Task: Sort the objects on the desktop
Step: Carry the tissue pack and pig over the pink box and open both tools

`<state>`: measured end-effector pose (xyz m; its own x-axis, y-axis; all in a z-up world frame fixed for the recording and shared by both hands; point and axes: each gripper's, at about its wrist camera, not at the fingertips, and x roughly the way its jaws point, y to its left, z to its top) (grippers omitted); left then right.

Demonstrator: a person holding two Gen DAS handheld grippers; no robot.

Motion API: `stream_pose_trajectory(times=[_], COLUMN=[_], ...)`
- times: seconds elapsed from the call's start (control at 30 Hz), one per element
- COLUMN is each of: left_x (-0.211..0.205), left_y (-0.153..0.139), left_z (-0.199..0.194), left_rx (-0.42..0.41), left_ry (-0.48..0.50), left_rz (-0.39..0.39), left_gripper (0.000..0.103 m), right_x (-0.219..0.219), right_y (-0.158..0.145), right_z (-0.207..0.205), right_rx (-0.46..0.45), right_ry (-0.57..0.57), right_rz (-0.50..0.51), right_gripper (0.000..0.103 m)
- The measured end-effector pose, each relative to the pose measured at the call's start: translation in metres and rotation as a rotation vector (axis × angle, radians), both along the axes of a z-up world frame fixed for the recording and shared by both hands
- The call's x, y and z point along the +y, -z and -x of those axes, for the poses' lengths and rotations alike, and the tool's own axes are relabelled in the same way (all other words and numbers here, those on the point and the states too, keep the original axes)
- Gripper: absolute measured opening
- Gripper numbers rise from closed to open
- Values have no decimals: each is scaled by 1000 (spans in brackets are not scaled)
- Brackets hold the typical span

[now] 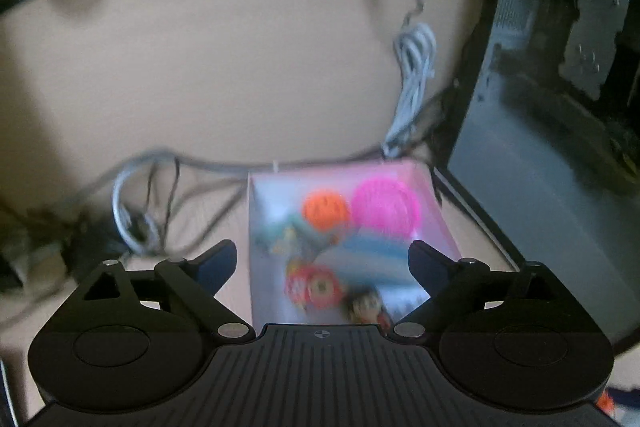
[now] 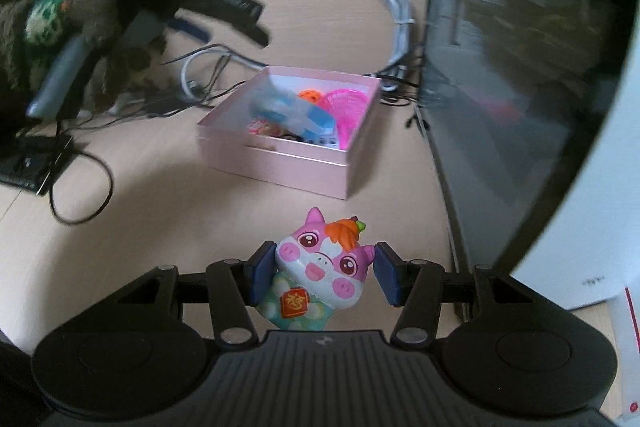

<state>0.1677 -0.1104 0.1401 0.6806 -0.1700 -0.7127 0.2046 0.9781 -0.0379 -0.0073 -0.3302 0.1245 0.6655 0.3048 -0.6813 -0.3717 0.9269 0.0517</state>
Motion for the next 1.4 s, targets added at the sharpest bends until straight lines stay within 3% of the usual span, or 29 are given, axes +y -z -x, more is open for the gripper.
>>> stream_pose_trajectory(times=[0.1, 0.3, 0.5, 0.53, 0.57, 0.67, 0.7, 0.77, 0.8, 0.93, 1.1, 1.23, 1.4], left_x=[14, 36, 48, 53, 58, 78, 84, 91, 93, 94, 89, 92, 86], left_y=[21, 59, 67, 65, 62, 60, 61, 62, 62, 66, 81, 86, 92], left_z=[19, 80, 136, 143, 149, 166, 170, 173, 176, 184, 182, 181, 177], left_rx=[49, 173, 191, 181, 167, 162, 169, 181, 185, 193, 182, 179, 199], left_ry=[-16, -74, -134, -158, -181, -259, -281, -313, -325, -313, -291, -290, -249], left_rz=[-22, -16, -17, -6, 4, 23, 25, 19, 17, 16, -88, -65, -40], left_gripper=[97, 97, 99, 99, 100, 100, 100, 100, 100, 102, 102, 102, 102], right_x=[0, 26, 73, 82, 89, 95, 97, 104, 108, 123, 136, 123, 129], right_y=[-5, -26, -38, -35, -31, -9, 1, 18, 26, 41, 43, 38, 52], right_z=[-9, -71, -150, -164, -173, -182, -184, -189, -191, -198, -198, -189, -209], right_rx=[-24, -90, -137, -143, -140, -85, -54, -7, 6, -85, -116, -56, 48], right_ry=[-22, -111, -161, -142, -128, -130, -122, -117, -108, -118, -160, -152, -69], right_rz=[-28, -83, -251, -230, -206, -161, -130, -78, -60, -7, 54, 6, -38], right_gripper=[53, 53, 55, 68, 73, 71, 66, 48, 46, 47, 53, 55, 59])
